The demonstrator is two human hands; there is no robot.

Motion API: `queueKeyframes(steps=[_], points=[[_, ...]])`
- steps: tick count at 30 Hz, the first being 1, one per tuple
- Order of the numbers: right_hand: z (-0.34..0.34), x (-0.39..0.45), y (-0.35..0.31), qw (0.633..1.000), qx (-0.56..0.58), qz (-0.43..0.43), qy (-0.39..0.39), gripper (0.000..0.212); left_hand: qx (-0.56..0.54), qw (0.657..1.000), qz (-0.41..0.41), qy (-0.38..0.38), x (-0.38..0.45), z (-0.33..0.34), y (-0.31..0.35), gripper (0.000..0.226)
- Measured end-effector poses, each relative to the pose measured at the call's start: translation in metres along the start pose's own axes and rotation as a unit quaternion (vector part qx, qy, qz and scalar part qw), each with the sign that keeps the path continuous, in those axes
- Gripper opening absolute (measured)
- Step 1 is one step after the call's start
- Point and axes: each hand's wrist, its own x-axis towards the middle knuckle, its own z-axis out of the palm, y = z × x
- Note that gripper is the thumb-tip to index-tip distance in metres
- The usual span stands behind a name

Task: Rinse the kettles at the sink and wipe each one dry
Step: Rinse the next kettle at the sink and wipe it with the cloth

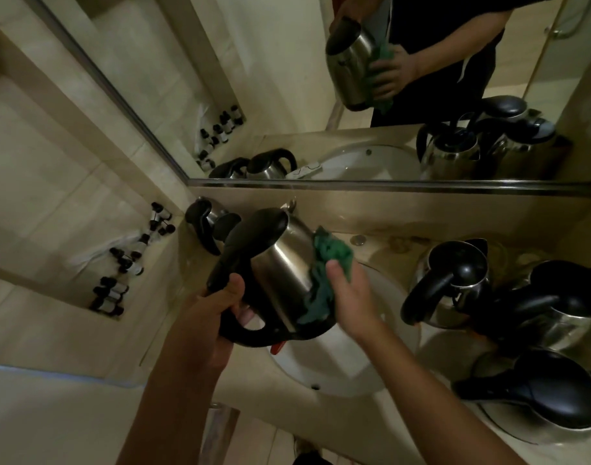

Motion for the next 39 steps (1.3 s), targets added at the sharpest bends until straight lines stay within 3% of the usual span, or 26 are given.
queueKeyframes(steps=[2,3,5,8,9,11,14,16,18,20,22,23,24,27,29,31,33,36,39], points=[[-0.016,0.022,-0.013,0.987,0.125,0.104,-0.016,0.021,0.013,1.000,0.003,-0.014,-0.005,-0.001,0.003,0.083],[-0.024,0.030,-0.015,0.972,0.183,0.143,-0.026,0.022,0.008,1.000,0.006,-0.020,-0.006,-0.002,0.003,0.085],[-0.029,0.039,-0.012,0.929,0.297,0.219,-0.012,0.035,0.004,0.999,0.014,-0.030,-0.008,0.001,0.005,0.066],[-0.018,0.030,0.008,0.855,0.428,0.289,0.054,0.038,-0.022,0.999,0.009,-0.043,-0.008,0.010,0.007,0.040],[-0.013,0.023,0.013,0.840,0.446,0.304,0.050,0.032,-0.027,0.999,0.010,-0.039,-0.007,0.013,0.007,0.033],[-0.002,0.008,0.020,0.823,0.468,0.321,0.027,0.038,-0.053,0.998,0.020,-0.034,-0.005,0.017,0.003,0.018],[0.016,-0.011,0.014,0.793,0.503,0.342,-0.020,0.046,-0.085,0.994,-0.004,-0.065,0.000,0.021,-0.003,0.017],[0.023,-0.020,0.005,0.786,0.503,0.359,-0.020,0.049,-0.094,0.992,-0.007,-0.083,0.006,0.020,-0.007,0.031],[0.025,-0.024,0.003,0.746,0.534,0.398,-0.011,0.064,-0.084,0.994,0.014,-0.065,0.008,0.021,-0.011,0.025],[0.021,-0.025,-0.003,0.701,0.557,0.443,0.041,0.063,-0.082,0.995,0.036,-0.036,0.009,0.025,-0.013,0.023],[0.016,-0.029,-0.012,0.692,0.543,0.460,0.119,0.059,-0.070,0.996,0.045,-0.019,0.012,0.027,-0.017,0.032],[0.015,-0.029,-0.015,0.687,0.538,0.465,0.149,0.059,-0.069,0.996,0.048,-0.028,0.013,0.026,-0.018,0.020],[0.014,-0.028,-0.019,0.689,0.527,0.469,0.168,0.060,-0.070,0.996,0.047,-0.032,0.012,0.028,-0.017,0.008],[0.015,-0.028,-0.029,0.714,0.485,0.462,0.206,0.061,-0.038,0.997,0.058,-0.037,0.014,0.021,-0.018,0.030],[0.010,-0.030,-0.035,0.753,0.472,0.409,0.205,0.059,-0.010,0.998,0.062,-0.030,0.013,0.021,-0.018,0.040],[0.011,-0.031,-0.048,0.797,0.455,0.349,0.188,0.055,0.000,0.998,0.061,-0.013,0.012,0.021,-0.020,0.032],[0.016,-0.022,-0.048,0.851,0.376,0.325,0.173,0.050,0.016,0.998,0.053,0.007,0.010,0.023,-0.023,0.026],[0.018,-0.001,-0.038,0.896,0.221,0.321,0.211,0.066,0.029,0.997,0.069,-0.006,0.004,0.035,-0.017,0.019],[0.006,0.015,-0.039,0.947,0.101,0.252,0.172,0.062,0.041,0.996,0.076,0.002,0.004,0.033,-0.015,0.022]])
